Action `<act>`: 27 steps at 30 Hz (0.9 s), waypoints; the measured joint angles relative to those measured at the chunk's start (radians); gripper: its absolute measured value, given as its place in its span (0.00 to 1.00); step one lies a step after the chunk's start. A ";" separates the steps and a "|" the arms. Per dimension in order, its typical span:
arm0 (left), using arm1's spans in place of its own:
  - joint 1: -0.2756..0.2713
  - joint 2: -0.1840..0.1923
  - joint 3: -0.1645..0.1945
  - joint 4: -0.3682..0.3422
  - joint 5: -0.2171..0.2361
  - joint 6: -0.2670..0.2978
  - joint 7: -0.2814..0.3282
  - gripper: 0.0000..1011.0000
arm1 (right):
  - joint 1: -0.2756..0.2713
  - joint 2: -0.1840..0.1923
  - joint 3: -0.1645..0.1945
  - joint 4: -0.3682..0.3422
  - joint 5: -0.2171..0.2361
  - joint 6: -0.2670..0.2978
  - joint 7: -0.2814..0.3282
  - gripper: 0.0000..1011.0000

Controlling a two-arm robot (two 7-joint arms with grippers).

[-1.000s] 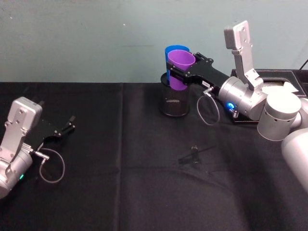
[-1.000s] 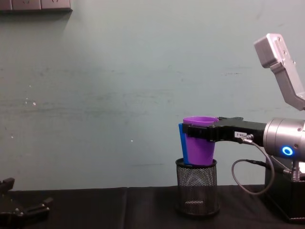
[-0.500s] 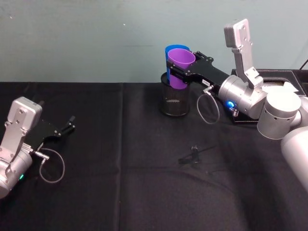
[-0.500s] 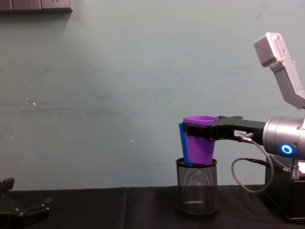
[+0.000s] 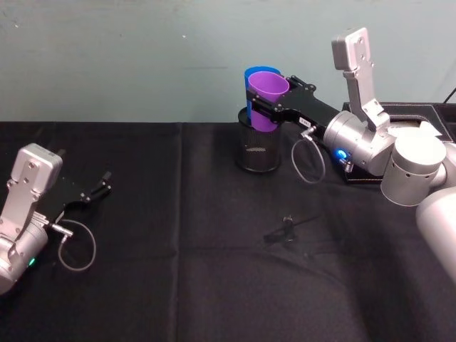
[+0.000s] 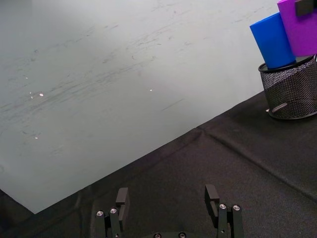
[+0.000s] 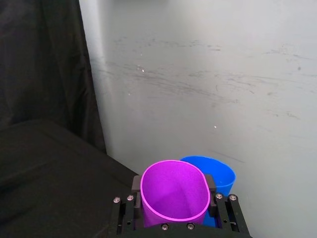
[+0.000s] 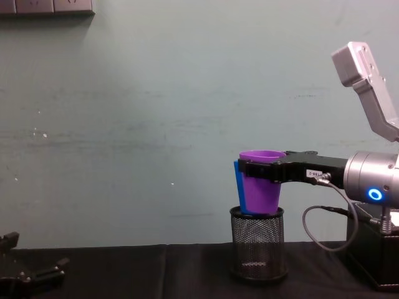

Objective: Pick up one cup with a gripper and tap it against the other cup.

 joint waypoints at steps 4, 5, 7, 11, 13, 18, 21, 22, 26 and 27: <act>0.000 0.000 0.000 0.000 0.000 0.000 0.000 0.99 | 0.000 0.000 0.000 0.000 0.000 0.000 0.000 0.72; 0.000 0.000 0.000 0.000 0.000 0.000 0.000 0.99 | 0.000 0.000 0.000 -0.001 0.000 0.000 0.000 0.72; 0.000 0.000 0.000 0.000 0.000 0.000 0.000 0.99 | 0.000 0.001 -0.001 -0.001 0.000 0.000 0.000 0.72; 0.000 0.000 0.000 0.000 0.000 0.000 0.000 0.99 | -0.001 0.001 -0.001 -0.001 0.000 0.000 0.000 0.72; 0.000 0.000 0.000 0.000 0.000 0.000 0.000 0.99 | -0.001 0.001 -0.001 -0.001 0.000 0.000 0.000 0.72; 0.000 0.000 0.000 0.000 0.000 0.000 0.000 0.99 | -0.001 0.001 -0.001 -0.001 0.000 0.000 0.000 0.72; 0.000 0.000 0.000 0.000 0.000 0.000 0.000 0.99 | -0.002 0.001 -0.001 -0.001 0.000 0.000 0.000 0.72; 0.000 0.000 0.000 0.000 0.000 0.000 0.000 0.99 | -0.002 0.001 -0.001 -0.001 0.000 0.000 0.000 0.72; 0.000 0.000 0.000 0.000 0.000 0.000 0.000 0.99 | -0.002 0.001 -0.001 -0.001 0.000 0.000 0.000 0.72; 0.000 0.000 0.000 0.000 0.000 0.000 0.000 0.99 | -0.002 0.001 -0.001 -0.001 0.000 0.000 0.000 0.72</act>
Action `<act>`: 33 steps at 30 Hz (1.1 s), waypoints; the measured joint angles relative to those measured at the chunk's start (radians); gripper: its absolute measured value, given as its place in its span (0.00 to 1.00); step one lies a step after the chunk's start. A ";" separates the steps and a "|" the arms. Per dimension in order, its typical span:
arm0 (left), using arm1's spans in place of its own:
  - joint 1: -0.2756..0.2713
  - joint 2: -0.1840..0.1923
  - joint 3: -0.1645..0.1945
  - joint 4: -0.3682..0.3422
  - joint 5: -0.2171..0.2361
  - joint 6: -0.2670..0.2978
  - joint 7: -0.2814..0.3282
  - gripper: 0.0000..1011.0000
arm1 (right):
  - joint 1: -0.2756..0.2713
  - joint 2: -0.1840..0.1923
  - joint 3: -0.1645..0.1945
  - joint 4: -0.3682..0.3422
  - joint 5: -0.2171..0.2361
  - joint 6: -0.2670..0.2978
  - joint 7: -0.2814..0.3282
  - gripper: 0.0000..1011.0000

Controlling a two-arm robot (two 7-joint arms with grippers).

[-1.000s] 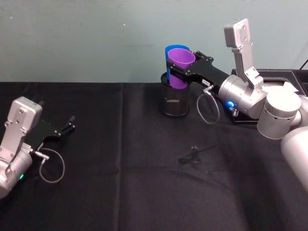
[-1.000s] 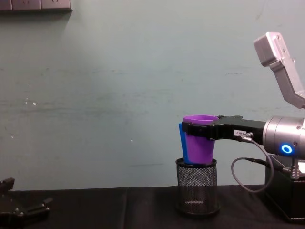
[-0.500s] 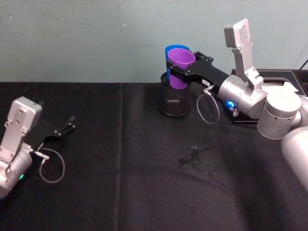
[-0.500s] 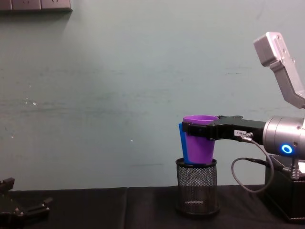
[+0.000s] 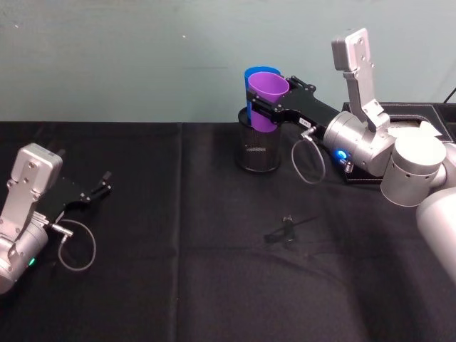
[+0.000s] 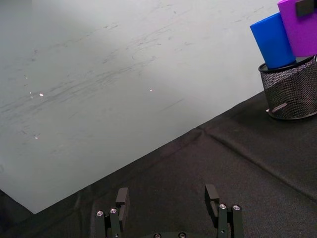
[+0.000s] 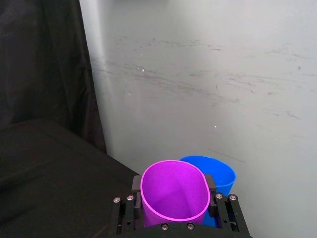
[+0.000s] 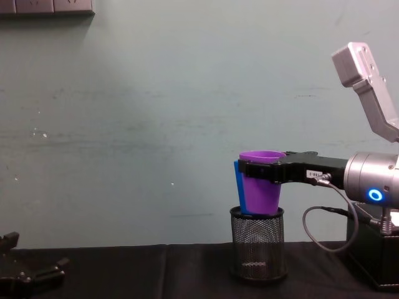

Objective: Pick up one cup with a gripper and tap it against the other cup.

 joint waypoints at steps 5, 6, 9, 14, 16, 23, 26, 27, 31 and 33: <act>0.000 0.000 0.000 0.000 0.000 0.000 0.000 0.99 | 0.000 0.000 0.000 0.000 0.000 0.000 0.000 0.72; 0.000 0.000 0.000 0.000 0.000 0.000 0.000 0.99 | 0.000 0.000 0.000 0.000 0.000 0.000 0.000 0.72; 0.000 0.000 0.000 0.000 0.000 0.000 0.000 0.99 | 0.000 0.000 0.000 0.000 0.000 0.000 0.000 0.72; 0.000 0.000 0.000 0.000 0.000 0.000 0.000 0.99 | 0.000 0.000 0.000 0.000 0.000 0.000 0.000 0.72; 0.000 0.000 0.000 0.000 0.000 0.000 0.000 0.99 | 0.000 0.000 0.000 0.000 0.000 0.000 0.000 0.72; 0.000 0.000 0.000 0.000 0.000 0.000 0.000 0.99 | 0.000 0.000 0.000 0.000 0.000 0.000 0.000 0.72; 0.000 0.000 0.000 0.000 0.000 0.000 0.000 0.99 | 0.000 0.000 0.000 0.000 0.000 0.000 0.000 0.72; 0.000 0.000 0.000 0.000 0.000 0.000 0.000 0.99 | 0.000 0.000 0.000 0.000 0.000 0.000 0.000 0.72; 0.000 0.000 0.000 0.000 0.000 0.000 0.000 0.99 | 0.000 0.000 0.000 0.000 0.000 0.000 0.000 0.72; 0.000 0.000 0.000 0.000 0.000 0.000 0.000 0.99 | 0.000 0.000 0.000 0.000 0.000 0.000 0.000 0.72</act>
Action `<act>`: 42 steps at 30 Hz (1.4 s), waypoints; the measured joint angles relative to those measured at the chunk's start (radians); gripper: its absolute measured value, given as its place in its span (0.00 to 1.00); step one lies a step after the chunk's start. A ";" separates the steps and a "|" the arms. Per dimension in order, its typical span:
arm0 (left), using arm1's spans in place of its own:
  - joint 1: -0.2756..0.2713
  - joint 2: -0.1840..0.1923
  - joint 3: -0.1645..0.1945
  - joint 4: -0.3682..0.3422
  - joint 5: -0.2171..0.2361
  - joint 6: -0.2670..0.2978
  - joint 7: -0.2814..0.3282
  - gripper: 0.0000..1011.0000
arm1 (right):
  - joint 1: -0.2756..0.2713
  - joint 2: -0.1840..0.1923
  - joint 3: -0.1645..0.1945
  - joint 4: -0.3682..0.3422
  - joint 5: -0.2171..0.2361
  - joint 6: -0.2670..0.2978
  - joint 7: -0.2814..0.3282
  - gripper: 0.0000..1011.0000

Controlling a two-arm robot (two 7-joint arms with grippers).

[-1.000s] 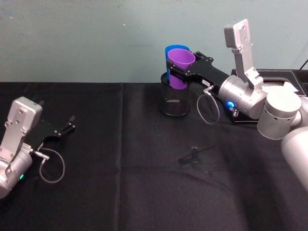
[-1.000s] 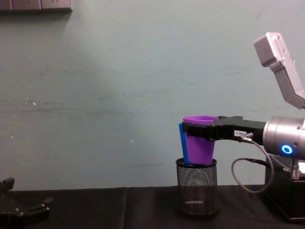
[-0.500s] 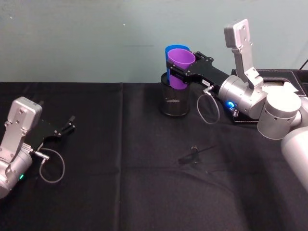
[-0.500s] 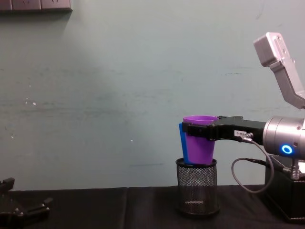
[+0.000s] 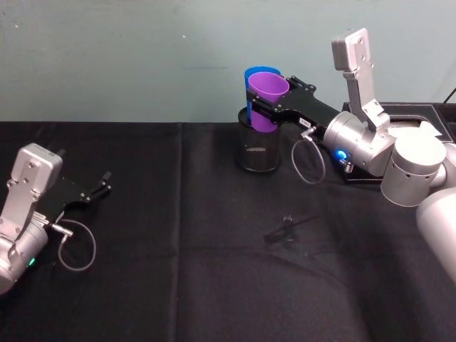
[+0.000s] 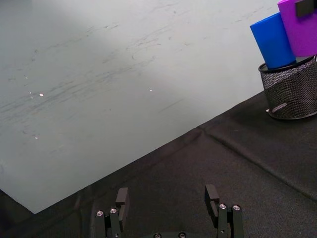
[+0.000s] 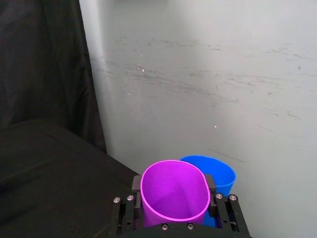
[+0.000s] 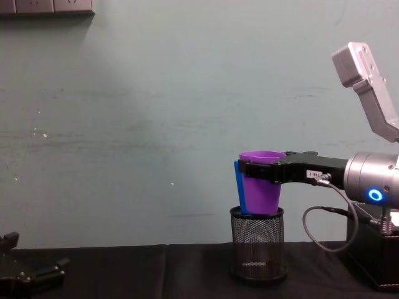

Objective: Pick up one cup with a gripper and tap it against the other cup.

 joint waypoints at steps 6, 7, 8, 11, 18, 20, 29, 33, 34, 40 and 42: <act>0.000 0.000 0.000 0.000 0.000 0.000 0.000 0.99 | 0.000 0.000 0.000 0.000 0.000 0.000 0.000 0.72; 0.000 0.000 0.000 0.000 0.000 0.000 0.000 0.99 | 0.000 0.000 0.000 0.000 0.000 0.000 0.000 0.72; 0.000 0.000 0.000 0.000 0.000 0.000 0.000 0.99 | 0.000 0.000 0.000 0.000 0.000 0.000 0.000 0.72; 0.000 0.000 0.000 0.000 0.000 0.000 0.000 0.99 | 0.000 0.000 0.000 0.000 0.000 0.000 0.000 0.72; 0.000 0.000 0.000 0.000 0.000 0.000 0.000 0.99 | 0.000 0.000 0.000 0.000 0.000 0.000 0.000 0.72; 0.000 0.000 0.000 0.000 0.000 0.000 0.000 0.99 | 0.000 0.000 0.000 0.000 0.000 0.000 0.000 0.72; 0.000 0.000 0.000 0.000 0.000 0.000 0.000 0.99 | 0.000 0.000 0.000 0.000 0.000 0.000 0.000 0.72; 0.000 0.000 0.000 0.000 0.000 0.000 0.000 0.99 | -0.001 0.000 0.000 -0.002 0.000 -0.002 0.000 0.72; 0.000 0.000 0.000 0.000 0.000 0.000 0.000 0.99 | -0.001 0.000 0.000 -0.002 0.000 -0.002 0.000 0.72; 0.000 0.000 0.000 0.000 0.000 0.000 0.000 0.99 | -0.044 0.014 0.003 -0.073 0.004 0.012 -0.001 0.72; 0.000 0.000 0.000 0.000 0.000 0.000 0.000 0.99 | -0.067 0.024 0.006 -0.113 0.011 0.026 -0.003 0.72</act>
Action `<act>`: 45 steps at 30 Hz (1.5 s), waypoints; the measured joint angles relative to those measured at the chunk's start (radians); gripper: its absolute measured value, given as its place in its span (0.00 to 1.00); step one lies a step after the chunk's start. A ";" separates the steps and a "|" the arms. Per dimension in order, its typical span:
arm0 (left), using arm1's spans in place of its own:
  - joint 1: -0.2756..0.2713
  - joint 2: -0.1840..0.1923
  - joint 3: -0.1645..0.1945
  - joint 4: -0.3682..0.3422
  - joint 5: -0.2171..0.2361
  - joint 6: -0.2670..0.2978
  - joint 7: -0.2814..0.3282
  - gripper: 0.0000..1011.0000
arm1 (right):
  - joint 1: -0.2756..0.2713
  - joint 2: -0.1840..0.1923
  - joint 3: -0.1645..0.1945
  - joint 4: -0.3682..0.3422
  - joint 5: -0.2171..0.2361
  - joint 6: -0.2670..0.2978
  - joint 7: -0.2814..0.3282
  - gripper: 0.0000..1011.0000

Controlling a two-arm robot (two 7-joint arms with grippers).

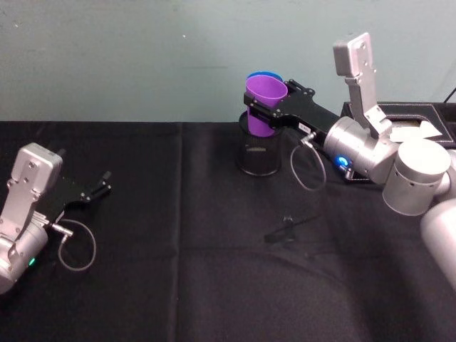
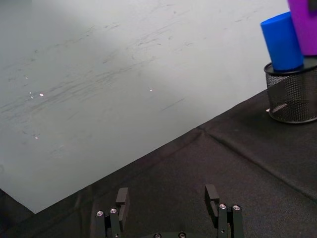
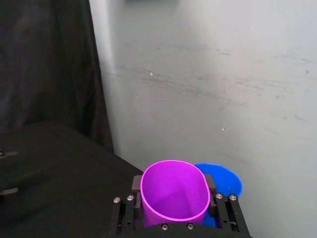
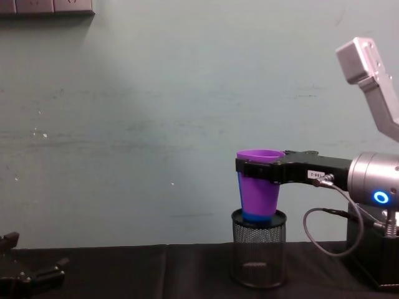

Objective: Pick up one cup with a gripper and tap it against the other cup.

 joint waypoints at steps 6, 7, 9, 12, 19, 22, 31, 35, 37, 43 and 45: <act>0.000 0.000 0.000 0.000 0.000 0.000 0.000 0.99 | -0.089 0.040 0.005 -0.143 0.022 0.036 -0.014 0.72; 0.000 0.000 0.000 0.000 0.000 0.000 0.000 0.99 | -0.100 0.045 0.006 -0.157 0.023 0.038 -0.015 0.72; 0.000 0.000 0.000 0.000 0.000 0.000 0.000 0.99 | -0.143 0.062 0.008 -0.212 0.031 0.042 -0.022 0.72; 0.000 0.000 0.000 0.000 0.000 0.000 0.000 0.99 | -0.212 0.085 0.012 -0.281 0.041 0.034 -0.035 0.72; 0.000 0.000 0.000 0.000 0.000 0.000 0.000 0.99 | -0.358 0.127 0.022 -0.389 0.043 -0.024 -0.060 0.72; 0.000 0.000 0.000 0.000 0.000 0.000 0.000 0.99 | -0.409 0.141 0.028 -0.412 0.036 -0.057 -0.069 0.72; 0.000 0.000 0.000 0.000 0.000 0.000 0.000 0.99 | -0.473 0.150 0.023 -0.399 -0.004 -0.126 -0.067 0.72; 0.000 0.000 0.000 0.000 0.000 0.000 0.000 0.99 | -0.472 0.137 0.011 -0.357 -0.040 -0.161 -0.063 0.72; 0.000 0.000 0.000 0.000 0.000 0.000 0.000 0.99 | -0.468 0.127 0.009 -0.333 -0.052 -0.176 -0.063 0.72; 0.000 0.000 0.000 0.000 0.000 0.000 0.000 0.99 | -0.459 0.108 0.011 -0.294 -0.071 -0.197 -0.065 0.72; 0.000 0.000 0.000 0.000 0.000 0.000 0.000 0.99 | -0.458 0.101 0.016 -0.283 -0.075 -0.203 -0.066 0.72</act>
